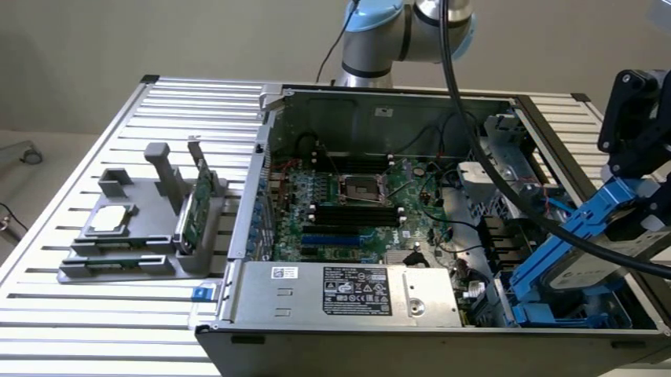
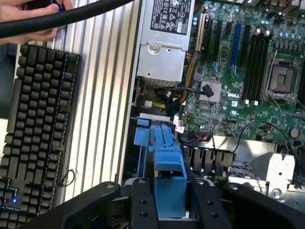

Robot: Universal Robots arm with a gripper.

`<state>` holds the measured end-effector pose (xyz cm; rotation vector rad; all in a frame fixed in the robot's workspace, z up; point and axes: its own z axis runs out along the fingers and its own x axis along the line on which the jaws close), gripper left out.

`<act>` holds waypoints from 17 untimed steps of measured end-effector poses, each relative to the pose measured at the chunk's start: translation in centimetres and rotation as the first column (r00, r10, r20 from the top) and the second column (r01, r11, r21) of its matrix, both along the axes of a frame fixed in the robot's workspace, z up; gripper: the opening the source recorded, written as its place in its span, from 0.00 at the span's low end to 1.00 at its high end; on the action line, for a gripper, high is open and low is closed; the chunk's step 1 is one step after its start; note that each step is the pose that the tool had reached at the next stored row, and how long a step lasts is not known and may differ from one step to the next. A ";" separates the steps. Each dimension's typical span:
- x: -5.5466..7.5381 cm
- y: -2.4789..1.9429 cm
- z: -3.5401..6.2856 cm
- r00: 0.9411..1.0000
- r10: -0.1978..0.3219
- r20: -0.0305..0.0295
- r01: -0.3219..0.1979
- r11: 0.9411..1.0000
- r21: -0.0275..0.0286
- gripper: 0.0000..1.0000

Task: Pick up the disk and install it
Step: 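Insert the disk into the insertion slot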

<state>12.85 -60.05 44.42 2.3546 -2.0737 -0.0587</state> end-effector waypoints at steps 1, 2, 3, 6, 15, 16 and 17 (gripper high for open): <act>-0.1 0.00 -0.01 1.000 0.000 0.007 0.000 1.000 0.000 0.33; -0.2 -0.01 -0.04 1.000 0.000 0.012 0.000 1.000 0.001 0.33; -0.3 -0.01 -0.05 1.000 0.000 0.017 0.000 1.000 0.001 0.33; -0.7 -0.05 -0.08 1.000 -0.001 0.023 0.001 1.000 0.001 0.33; -1.1 -0.06 -0.05 1.000 -0.010 0.026 0.010 1.000 0.001 0.33; -1.1 -0.06 -0.06 1.000 -0.011 0.028 0.011 1.000 0.001 0.33; -1.1 -0.06 -0.08 0.999 -0.014 0.029 0.014 1.000 0.001 0.33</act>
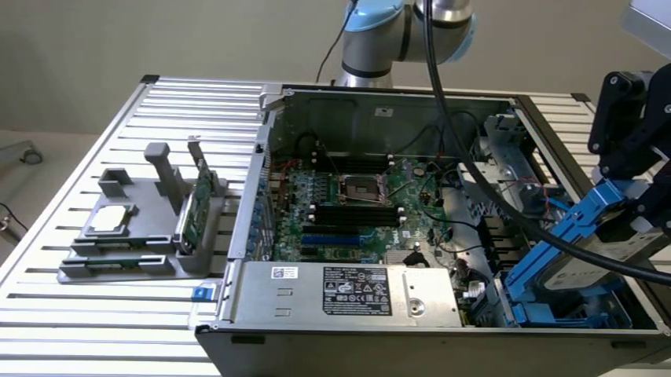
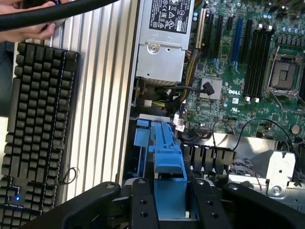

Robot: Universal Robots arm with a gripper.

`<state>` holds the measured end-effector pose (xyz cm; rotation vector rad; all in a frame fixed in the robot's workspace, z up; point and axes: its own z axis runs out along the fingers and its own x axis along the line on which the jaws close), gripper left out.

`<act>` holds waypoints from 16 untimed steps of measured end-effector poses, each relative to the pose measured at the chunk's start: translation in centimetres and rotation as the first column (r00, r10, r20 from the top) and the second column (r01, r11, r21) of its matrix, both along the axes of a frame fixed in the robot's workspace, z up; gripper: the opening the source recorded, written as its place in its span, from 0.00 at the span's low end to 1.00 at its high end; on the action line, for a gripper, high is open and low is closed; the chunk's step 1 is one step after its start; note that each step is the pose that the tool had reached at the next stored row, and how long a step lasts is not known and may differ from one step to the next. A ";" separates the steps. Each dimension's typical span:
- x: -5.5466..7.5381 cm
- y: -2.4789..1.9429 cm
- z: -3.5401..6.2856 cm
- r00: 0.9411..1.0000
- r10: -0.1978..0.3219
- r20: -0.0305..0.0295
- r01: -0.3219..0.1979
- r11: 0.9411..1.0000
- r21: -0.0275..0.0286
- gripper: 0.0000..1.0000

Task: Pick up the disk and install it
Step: 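Insert the disk into the insertion slot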

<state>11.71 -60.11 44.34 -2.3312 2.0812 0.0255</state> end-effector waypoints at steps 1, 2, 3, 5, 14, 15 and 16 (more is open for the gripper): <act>0.0 0.00 -0.02 1.000 -0.003 0.002 0.003 1.000 0.000 0.33; 0.0 0.00 -0.05 1.000 -0.006 0.003 0.006 1.000 0.000 0.33; 0.0 0.00 -0.07 1.000 -0.010 0.004 0.010 1.000 0.000 0.33; -0.1 0.00 -0.13 1.000 -0.019 0.006 0.019 1.000 0.000 0.33; -0.3 0.00 -0.44 0.999 -0.044 0.012 0.044 0.999 0.000 0.33; -0.3 0.00 -0.47 0.999 -0.046 0.013 0.046 0.999 0.000 0.33; -0.3 0.00 -0.52 0.999 -0.047 0.014 0.047 0.999 0.000 0.33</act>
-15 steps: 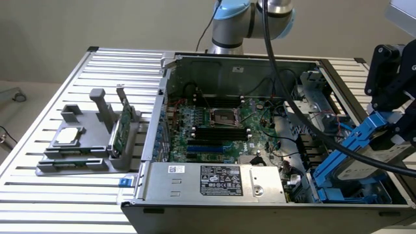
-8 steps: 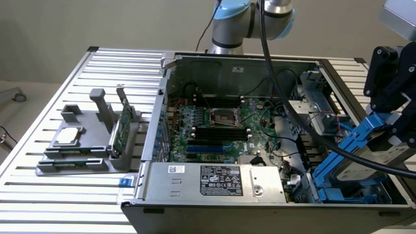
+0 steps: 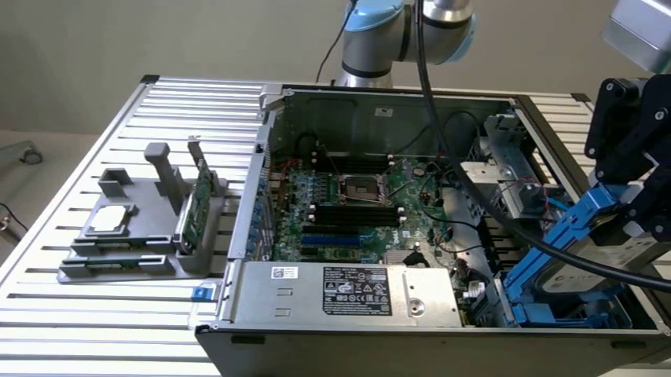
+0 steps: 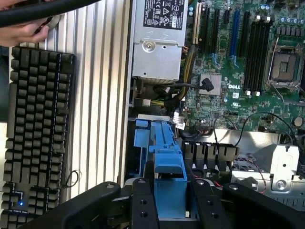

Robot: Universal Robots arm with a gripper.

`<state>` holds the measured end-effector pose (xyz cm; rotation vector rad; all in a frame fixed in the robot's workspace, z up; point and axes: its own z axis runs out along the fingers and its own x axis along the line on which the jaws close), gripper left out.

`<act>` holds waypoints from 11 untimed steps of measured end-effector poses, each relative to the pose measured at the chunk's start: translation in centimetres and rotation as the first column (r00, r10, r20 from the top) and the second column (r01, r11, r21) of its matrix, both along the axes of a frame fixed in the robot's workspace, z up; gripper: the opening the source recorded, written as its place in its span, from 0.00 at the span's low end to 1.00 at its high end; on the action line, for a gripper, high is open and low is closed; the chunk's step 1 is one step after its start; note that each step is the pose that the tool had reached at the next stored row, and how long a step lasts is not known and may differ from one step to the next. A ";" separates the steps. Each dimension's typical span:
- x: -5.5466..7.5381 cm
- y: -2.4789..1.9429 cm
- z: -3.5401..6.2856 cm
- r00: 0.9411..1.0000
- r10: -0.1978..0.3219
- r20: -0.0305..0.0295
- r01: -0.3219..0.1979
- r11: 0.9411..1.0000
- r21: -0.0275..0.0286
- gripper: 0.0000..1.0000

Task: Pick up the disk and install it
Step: 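Insert the disk into the insertion slot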

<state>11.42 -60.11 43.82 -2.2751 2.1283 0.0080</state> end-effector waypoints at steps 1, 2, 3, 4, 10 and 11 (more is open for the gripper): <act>0.0 0.00 -0.06 1.000 -0.001 0.001 0.001 1.000 0.000 0.33; 0.0 0.00 -0.13 1.000 -0.002 0.003 0.002 1.000 0.000 0.33; 0.0 0.00 -0.19 1.000 -0.003 0.004 0.003 1.000 0.000 0.33; -0.1 0.00 -0.26 1.000 -0.003 0.005 0.003 1.000 0.000 0.33; -0.3 0.00 -0.64 1.000 -0.006 0.006 0.006 1.000 0.000 0.33; -0.3 0.00 -0.69 1.000 -0.006 0.006 0.006 1.000 0.000 0.33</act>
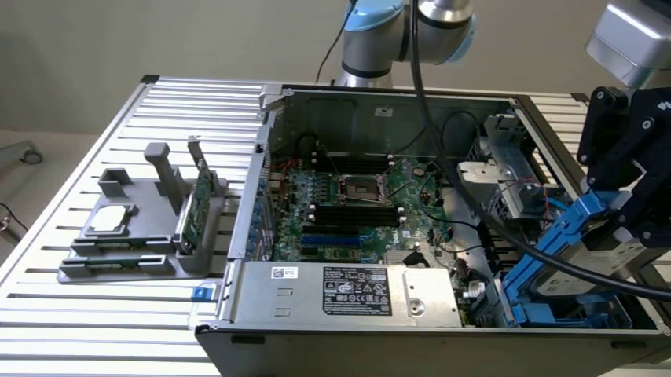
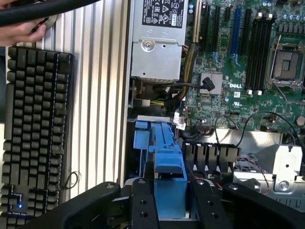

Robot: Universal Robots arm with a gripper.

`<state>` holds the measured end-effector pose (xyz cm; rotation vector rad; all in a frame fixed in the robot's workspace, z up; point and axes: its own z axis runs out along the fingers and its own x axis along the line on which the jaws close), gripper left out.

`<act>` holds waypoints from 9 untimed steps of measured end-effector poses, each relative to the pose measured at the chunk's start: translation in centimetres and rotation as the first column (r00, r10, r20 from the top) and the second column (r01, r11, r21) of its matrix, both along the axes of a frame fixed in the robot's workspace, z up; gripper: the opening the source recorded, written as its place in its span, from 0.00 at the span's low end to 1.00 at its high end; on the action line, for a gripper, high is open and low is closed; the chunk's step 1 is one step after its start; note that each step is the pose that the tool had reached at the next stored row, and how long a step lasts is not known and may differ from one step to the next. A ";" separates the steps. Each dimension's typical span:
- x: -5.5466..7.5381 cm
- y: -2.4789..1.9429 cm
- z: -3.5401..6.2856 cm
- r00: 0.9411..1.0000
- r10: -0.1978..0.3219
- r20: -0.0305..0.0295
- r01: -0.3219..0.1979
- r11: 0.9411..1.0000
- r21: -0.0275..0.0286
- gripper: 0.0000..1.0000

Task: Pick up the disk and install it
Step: 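Insert the disk into the insertion slot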

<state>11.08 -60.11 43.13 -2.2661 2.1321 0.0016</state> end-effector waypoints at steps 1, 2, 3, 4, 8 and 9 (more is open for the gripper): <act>0.0 0.00 -0.05 1.000 0.000 0.000 0.000 1.000 0.000 0.33; 0.0 0.00 -0.10 1.000 -0.001 0.000 0.001 1.000 0.000 0.33; -0.1 0.00 -0.15 1.000 -0.001 0.000 0.001 1.000 0.000 0.33; -0.1 0.01 -0.22 1.000 -0.001 0.000 0.001 1.000 0.000 0.33; -0.1 0.13 -0.49 1.000 -0.001 0.000 0.001 1.000 0.001 0.33; -0.1 0.18 -0.56 1.000 -0.001 0.000 0.001 1.000 0.001 0.33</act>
